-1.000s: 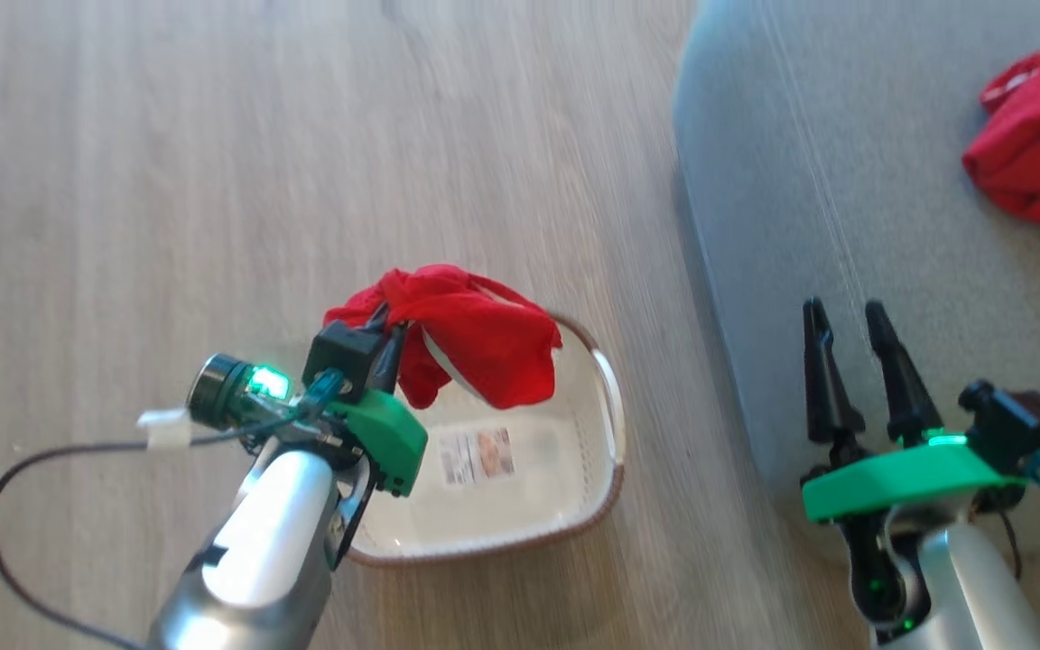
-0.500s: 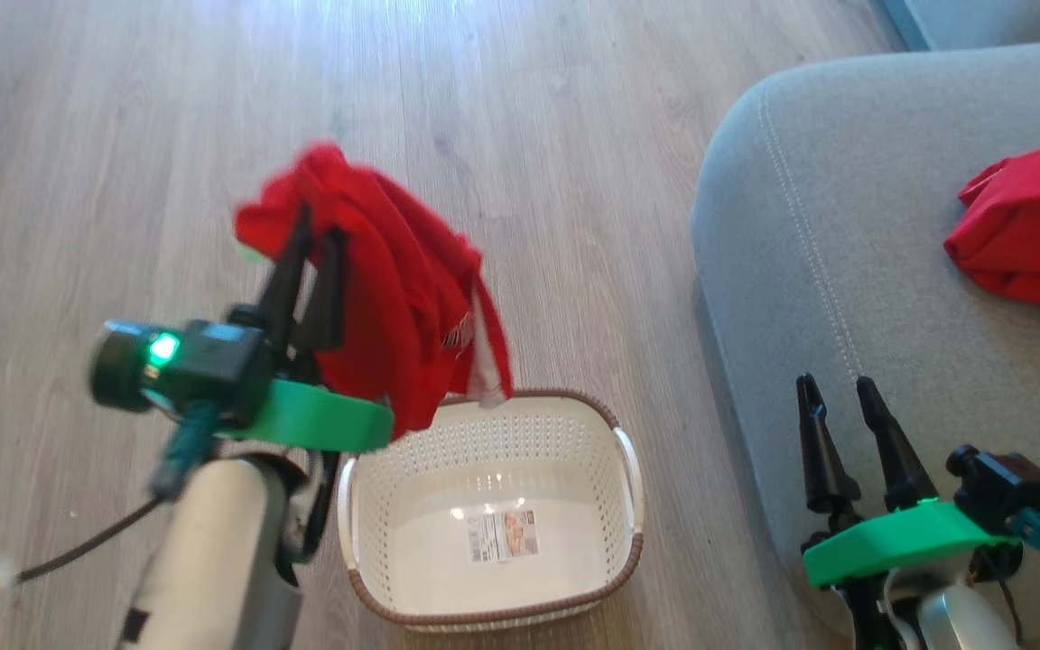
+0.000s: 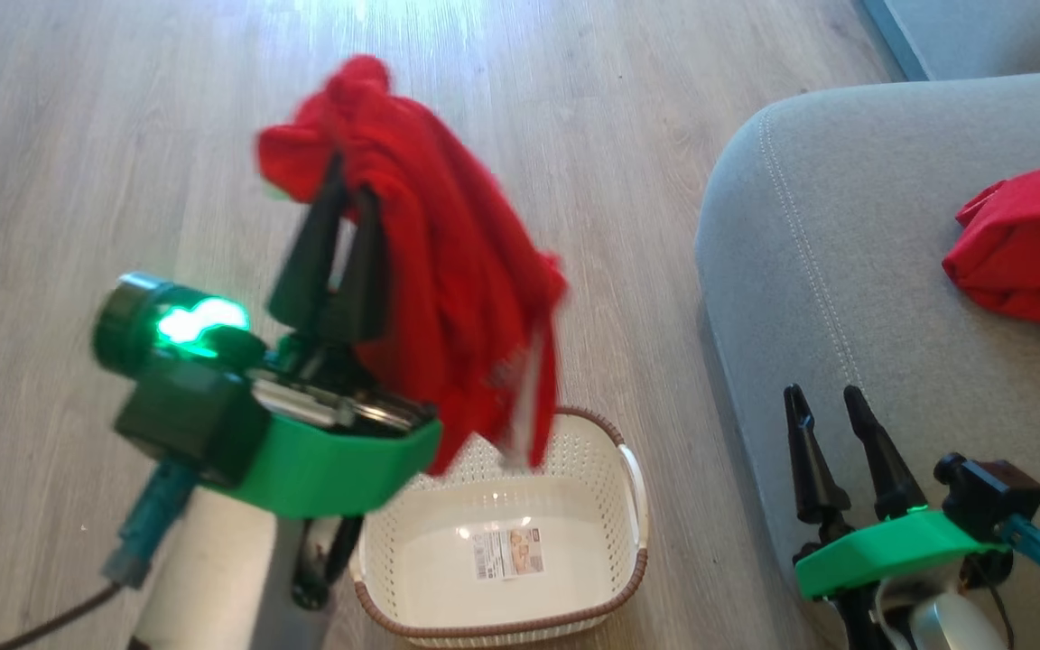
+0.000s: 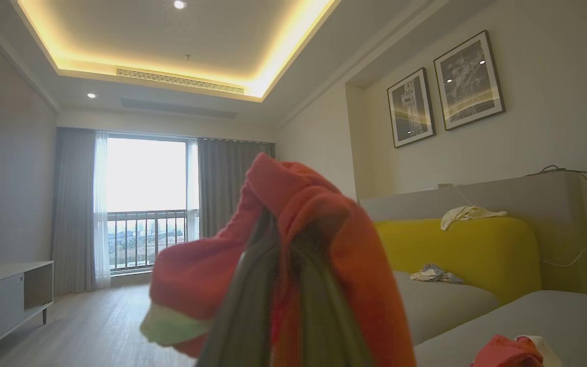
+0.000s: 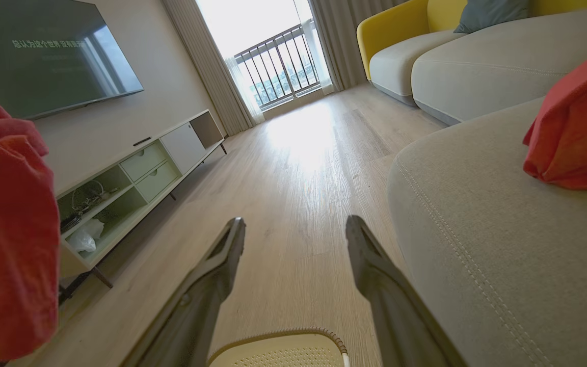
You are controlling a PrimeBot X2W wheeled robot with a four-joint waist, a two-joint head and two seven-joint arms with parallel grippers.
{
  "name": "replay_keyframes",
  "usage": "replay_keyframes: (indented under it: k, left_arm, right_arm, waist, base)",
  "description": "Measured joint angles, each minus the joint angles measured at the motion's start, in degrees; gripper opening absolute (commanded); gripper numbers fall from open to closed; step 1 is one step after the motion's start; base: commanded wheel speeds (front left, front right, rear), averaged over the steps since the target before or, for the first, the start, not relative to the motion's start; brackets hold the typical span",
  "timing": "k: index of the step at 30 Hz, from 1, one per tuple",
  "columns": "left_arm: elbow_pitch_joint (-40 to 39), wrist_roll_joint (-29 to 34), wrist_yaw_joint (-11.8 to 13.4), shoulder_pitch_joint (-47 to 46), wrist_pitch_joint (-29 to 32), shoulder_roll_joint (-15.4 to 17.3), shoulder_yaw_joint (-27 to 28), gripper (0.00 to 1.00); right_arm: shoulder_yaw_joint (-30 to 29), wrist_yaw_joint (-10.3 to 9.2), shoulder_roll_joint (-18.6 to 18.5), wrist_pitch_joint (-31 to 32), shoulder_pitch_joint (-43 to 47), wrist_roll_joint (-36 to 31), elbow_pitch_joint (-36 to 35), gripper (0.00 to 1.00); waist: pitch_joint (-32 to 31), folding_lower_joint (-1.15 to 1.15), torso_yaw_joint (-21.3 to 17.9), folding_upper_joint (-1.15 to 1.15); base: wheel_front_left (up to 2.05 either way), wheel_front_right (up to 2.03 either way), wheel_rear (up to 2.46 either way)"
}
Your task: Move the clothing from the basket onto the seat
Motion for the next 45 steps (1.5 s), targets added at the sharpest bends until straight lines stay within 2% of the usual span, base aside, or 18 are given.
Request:
replay_keyframes:
  k: [3,11,13,28,34,41,45]
  left_arm:
    - [0.10,0.31,-0.81,0.06,0.00,0.00,-1.85,0.00]
    - [0.93,-0.03,-0.94,2.93,0.00,0.02,-6.22,0.00]
    - [1.49,-0.09,-1.85,3.24,0.00,0.03,-6.72,0.00]
    - [1.71,-0.59,-1.81,3.26,0.00,0.03,-5.98,0.00]
    - [2.77,-0.59,-1.86,3.26,0.00,0.03,-4.46,0.00]
    - [3.11,-0.57,-2.36,3.26,0.00,0.03,-3.60,0.00]
    - [3.47,-0.57,-2.80,3.26,0.00,0.03,-2.75,0.00]
  right_arm:
    - [-0.01,0.00,-0.01,0.00,0.90,0.00,0.02,1.00]
    - [0.00,0.00,-0.01,0.00,1.76,0.00,0.20,1.00]
    - [0.00,0.00,-0.01,0.00,1.76,0.00,0.20,1.00]
    - [-0.07,0.00,-0.01,0.00,1.75,0.00,-0.09,1.00]
    - [0.11,0.00,-0.02,0.00,1.72,0.33,-2.35,1.00]
    - [6.17,0.00,-3.89,0.00,1.68,-0.66,-6.57,1.00]
    - [13.02,0.00,-7.43,0.00,1.19,-0.68,-10.09,1.00]
  waist:
    - [-0.34,0.00,0.18,0.00]
    - [-0.66,0.00,0.16,0.00]
    - [-0.66,0.00,0.09,0.00]
    - [-0.27,0.00,-0.24,0.00]
    - [0.00,0.01,-0.44,0.00]
    - [0.21,0.01,-0.73,0.00]
    - [0.35,0.01,-0.84,0.00]
  base:
    - [0.00,0.00,0.00]
    - [0.00,0.00,0.00]
    - [0.00,0.00,0.00]
    - [0.00,0.00,0.00]
    - [0.00,0.00,0.00]
    - [0.00,0.00,0.00]
    - [0.00,0.00,0.00]
